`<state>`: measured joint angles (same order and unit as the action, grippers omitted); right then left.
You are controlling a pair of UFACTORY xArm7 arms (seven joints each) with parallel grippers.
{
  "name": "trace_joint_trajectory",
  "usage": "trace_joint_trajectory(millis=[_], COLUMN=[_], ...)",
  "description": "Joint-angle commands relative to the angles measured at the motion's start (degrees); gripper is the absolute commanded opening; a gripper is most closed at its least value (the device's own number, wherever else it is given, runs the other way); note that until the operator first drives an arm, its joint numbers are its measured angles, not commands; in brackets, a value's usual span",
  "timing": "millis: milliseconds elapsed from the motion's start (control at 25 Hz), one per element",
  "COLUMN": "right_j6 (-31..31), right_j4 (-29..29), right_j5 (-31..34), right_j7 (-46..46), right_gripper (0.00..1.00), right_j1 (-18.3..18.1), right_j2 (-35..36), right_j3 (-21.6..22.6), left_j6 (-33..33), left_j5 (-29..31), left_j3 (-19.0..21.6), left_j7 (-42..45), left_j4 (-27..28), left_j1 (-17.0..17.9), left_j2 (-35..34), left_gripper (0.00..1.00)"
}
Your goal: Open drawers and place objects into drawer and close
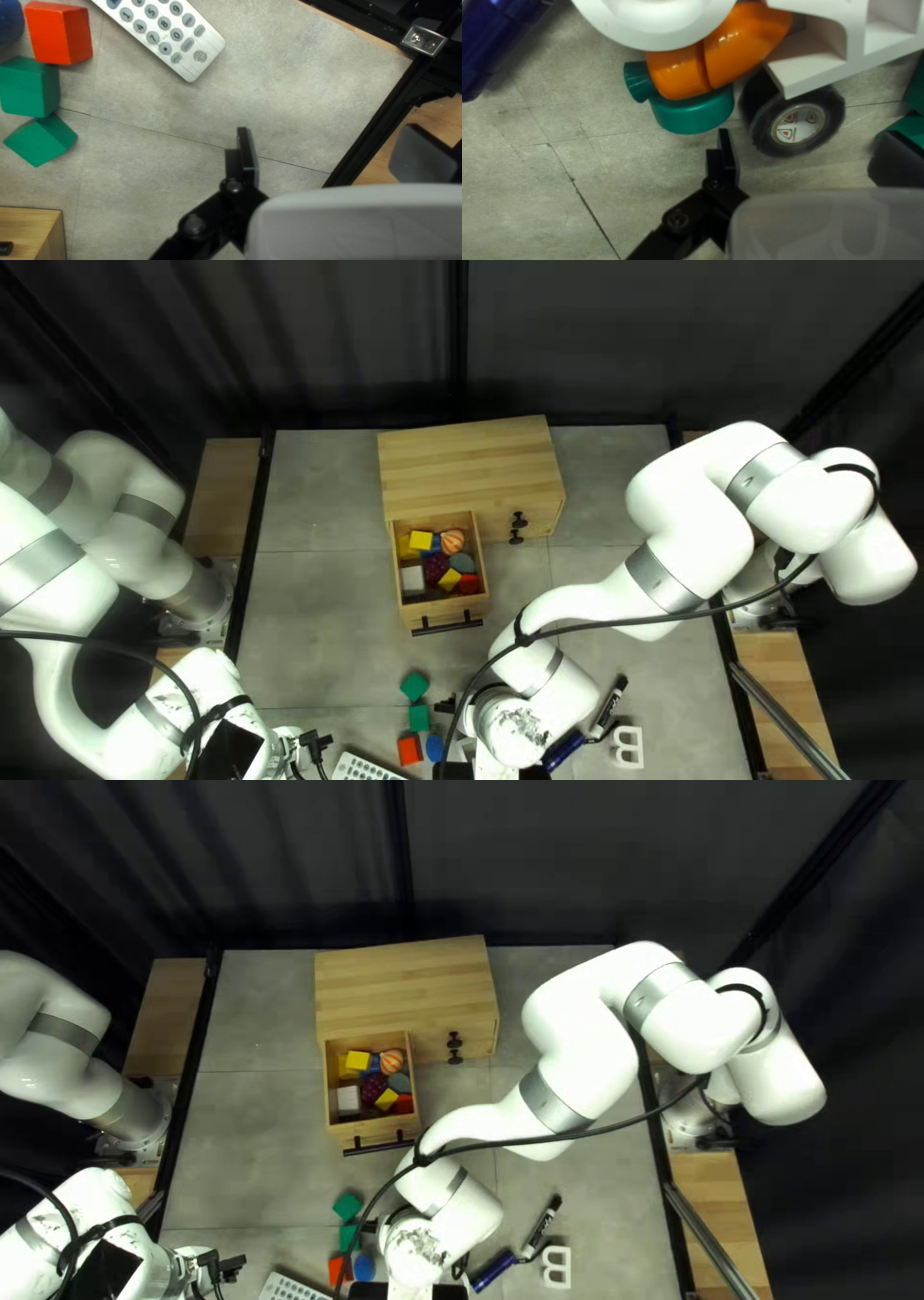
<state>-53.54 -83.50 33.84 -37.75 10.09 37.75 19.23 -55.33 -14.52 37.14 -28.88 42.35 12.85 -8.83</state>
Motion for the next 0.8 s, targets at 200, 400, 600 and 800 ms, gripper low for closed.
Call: trace_joint_trajectory(millis=[200,400,600,800], right_j6=[-0.3,-1.1,-3.8,-10.4], right_j4=[0.2,0.1,0.6,-1.2], right_j5=[-0.1,-0.3,-1.6,-5.3], right_j7=[0.2,1.1,3.3,9.1], right_gripper=[0.03,0.04,0.03,0.03], right_j1=[-0.1,-0.2,-1.1,-2.5], right_j2=[-0.3,-1.0,-4.4,-10.6], right_j3=[-0.1,-0.4,-1.2,-2.7], left_j6=[0.0,0.0,0.0,0.0], left_j5=[0.0,0.0,0.0,0.0], left_j3=[0.0,0.0,0.0,0.0], left_j7=[0.0,0.0,0.0,0.0], left_j4=[0.0,0.0,0.0,0.0], left_j1=[0.0,0.0,0.0,0.0], left_j2=[0.0,0.0,0.0,0.0], left_gripper=[1.0,1.0,1.0,1.0])
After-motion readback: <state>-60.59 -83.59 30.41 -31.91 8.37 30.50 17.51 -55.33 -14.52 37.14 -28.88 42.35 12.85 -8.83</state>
